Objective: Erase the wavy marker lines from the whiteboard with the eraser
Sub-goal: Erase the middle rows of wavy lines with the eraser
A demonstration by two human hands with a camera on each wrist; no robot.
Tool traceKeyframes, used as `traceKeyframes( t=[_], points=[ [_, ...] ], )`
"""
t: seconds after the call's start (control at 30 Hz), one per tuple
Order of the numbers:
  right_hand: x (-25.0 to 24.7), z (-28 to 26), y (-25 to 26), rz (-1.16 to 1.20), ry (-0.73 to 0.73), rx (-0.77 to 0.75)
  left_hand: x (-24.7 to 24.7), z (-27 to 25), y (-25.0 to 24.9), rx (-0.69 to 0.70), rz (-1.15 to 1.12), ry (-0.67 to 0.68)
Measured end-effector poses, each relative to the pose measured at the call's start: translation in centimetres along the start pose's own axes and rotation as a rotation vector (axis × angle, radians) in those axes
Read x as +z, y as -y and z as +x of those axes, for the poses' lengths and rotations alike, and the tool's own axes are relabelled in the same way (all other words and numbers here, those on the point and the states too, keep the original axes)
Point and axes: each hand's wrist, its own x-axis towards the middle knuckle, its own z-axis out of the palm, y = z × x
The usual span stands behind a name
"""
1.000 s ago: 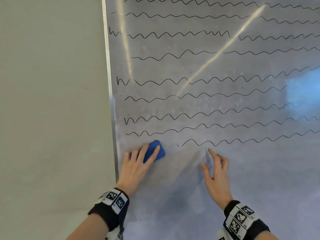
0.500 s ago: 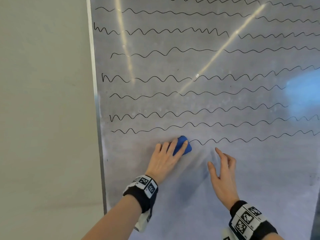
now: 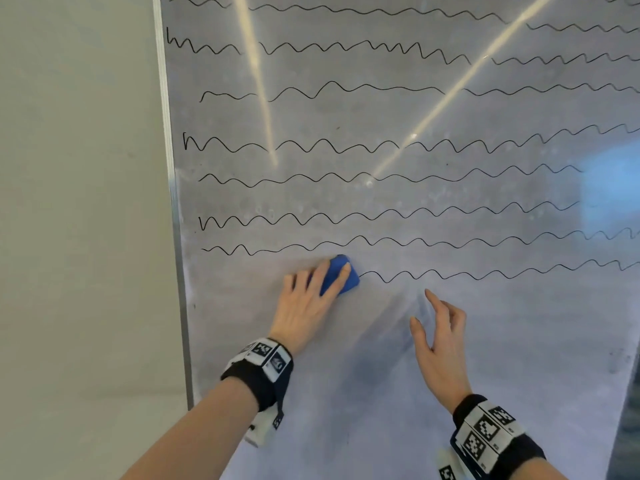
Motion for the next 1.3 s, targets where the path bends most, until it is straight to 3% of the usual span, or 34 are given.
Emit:
traceKeyframes(
  t=[0.13, 0.27, 0.43, 0.57, 0.67, 0.8, 0.97, 1.17, 1.3],
  points=[
    [-0.2, -0.2, -0.1, 0.017, 0.010, -0.001, 0.0, 2.3, -2.9, 0.096, 0.051, 0.067],
    [-0.5, -0.1, -0.7, 0.021, 0.020, 0.000, -0.2, -0.3, -1.3, 0.170, 0.095, 0.099],
    [-1.6, 0.0, -1.6, 0.041, 0.034, 0.028, -0.8, -3.3, 2.6, -0.037, 0.058, 0.002],
    [-3.0, 0.1, -2.3, 0.031, 0.023, 0.029, -0.4, -2.0, 0.8, -0.182, -0.009, 0.038],
    [-4.0, 0.2, -2.9, 0.011, 0.015, 0.044, -0.1, 0.8, -2.5, -0.060, -0.016, 0.058],
    [-4.9, 0.4, -3.4, -0.005, -0.023, 0.024, 0.2, 3.7, -6.8, 0.059, -0.005, 0.188],
    [-4.8, 0.2, -3.3, 0.018, 0.006, 0.023, 0.2, 1.8, -5.2, 0.208, 0.067, 0.186],
    [-3.2, 0.7, -2.9, 0.028, 0.033, 0.024, -1.1, -2.5, 2.4, -0.036, 0.039, 0.080],
    [-2.0, 0.9, -2.2, 0.044, 0.041, 0.011, -0.8, -2.2, 1.8, -0.158, -0.002, 0.104]
  ],
)
